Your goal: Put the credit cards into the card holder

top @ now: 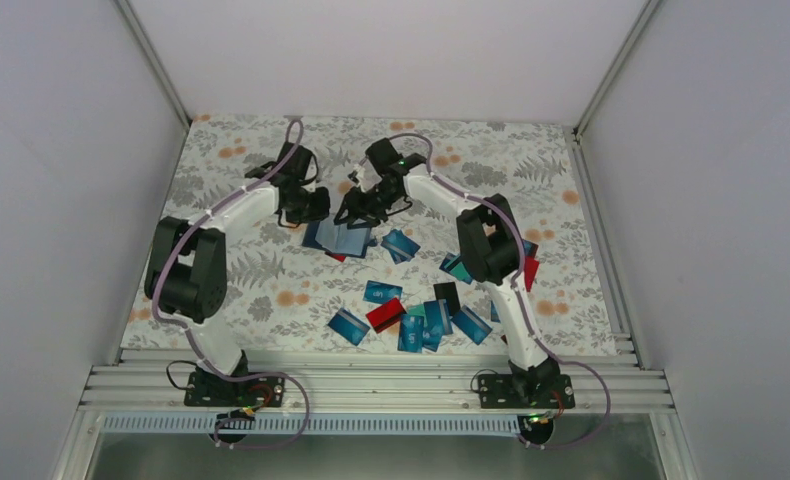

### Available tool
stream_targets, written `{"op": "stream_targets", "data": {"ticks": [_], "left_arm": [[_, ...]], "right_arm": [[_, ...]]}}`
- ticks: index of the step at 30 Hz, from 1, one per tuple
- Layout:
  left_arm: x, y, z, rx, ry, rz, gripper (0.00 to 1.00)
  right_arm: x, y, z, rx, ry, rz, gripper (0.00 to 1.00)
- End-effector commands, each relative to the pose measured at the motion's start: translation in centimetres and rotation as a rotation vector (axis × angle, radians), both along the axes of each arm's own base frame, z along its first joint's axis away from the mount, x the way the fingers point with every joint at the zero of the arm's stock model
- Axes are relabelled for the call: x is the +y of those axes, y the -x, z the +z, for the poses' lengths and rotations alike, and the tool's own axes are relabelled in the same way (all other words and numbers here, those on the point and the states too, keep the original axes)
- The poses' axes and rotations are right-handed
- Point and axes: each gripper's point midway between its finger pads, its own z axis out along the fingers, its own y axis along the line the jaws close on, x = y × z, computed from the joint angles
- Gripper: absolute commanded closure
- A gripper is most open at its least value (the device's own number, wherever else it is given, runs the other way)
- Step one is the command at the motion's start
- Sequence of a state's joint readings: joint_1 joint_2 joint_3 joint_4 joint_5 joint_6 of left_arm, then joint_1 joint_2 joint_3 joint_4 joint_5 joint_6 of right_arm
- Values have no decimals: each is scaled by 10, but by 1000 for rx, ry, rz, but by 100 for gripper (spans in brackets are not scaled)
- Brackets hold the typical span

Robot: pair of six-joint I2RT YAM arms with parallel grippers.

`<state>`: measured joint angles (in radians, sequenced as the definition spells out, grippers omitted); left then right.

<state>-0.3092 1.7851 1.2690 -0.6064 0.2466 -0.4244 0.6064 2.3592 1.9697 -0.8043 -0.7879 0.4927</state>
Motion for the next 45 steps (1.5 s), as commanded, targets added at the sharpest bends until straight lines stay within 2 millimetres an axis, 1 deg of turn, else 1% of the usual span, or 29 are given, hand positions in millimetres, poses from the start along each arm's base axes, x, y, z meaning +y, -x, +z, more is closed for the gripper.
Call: {"op": "stream_targets", "data": {"ticks": [1,3,7,13,17,19,23,25,28,33,36,38,40,43,45], "left_arm": [[14,4,24,-19,3,48,98],[20,6,31,-29,1,62,98],[32,15,37,-37,-7,85,98],[51,33,42,-50,-40,107,98],[60,44,42,-54,-61,110,98],[62,46,42,-54,-63,110,98],[58,51,44,-67,-36,85,98],[55,56,42,-64,-21,69,97],[54,67,34,-46,-9,51,97],[48,89,26,-24,33,11,92],[48,104,20,-9,42,-5,91],[47,118,11,11,55,-11,90],[43,128,6,18,77,-23,88],[31,141,-1,33,109,-67,83],[19,145,0,30,108,-104,80]], "right_arm": [[19,5,-1,13,-29,39,57],[26,6,-1,21,-43,47,57],[40,7,-5,40,-71,61,56],[59,1,-7,55,-132,66,52],[66,-3,-3,58,-162,67,50],[67,-5,2,47,-169,66,50],[66,-6,23,-6,-182,76,48],[63,-5,33,-40,-180,86,48],[53,-1,48,-101,-155,98,48],[29,7,61,-190,-66,78,47],[2,16,61,-239,28,34,46],[-16,27,63,-254,70,2,45],[-35,41,60,-255,112,-30,45],[-66,66,51,-238,174,-82,44],[-84,79,44,-223,217,-126,44]]}}
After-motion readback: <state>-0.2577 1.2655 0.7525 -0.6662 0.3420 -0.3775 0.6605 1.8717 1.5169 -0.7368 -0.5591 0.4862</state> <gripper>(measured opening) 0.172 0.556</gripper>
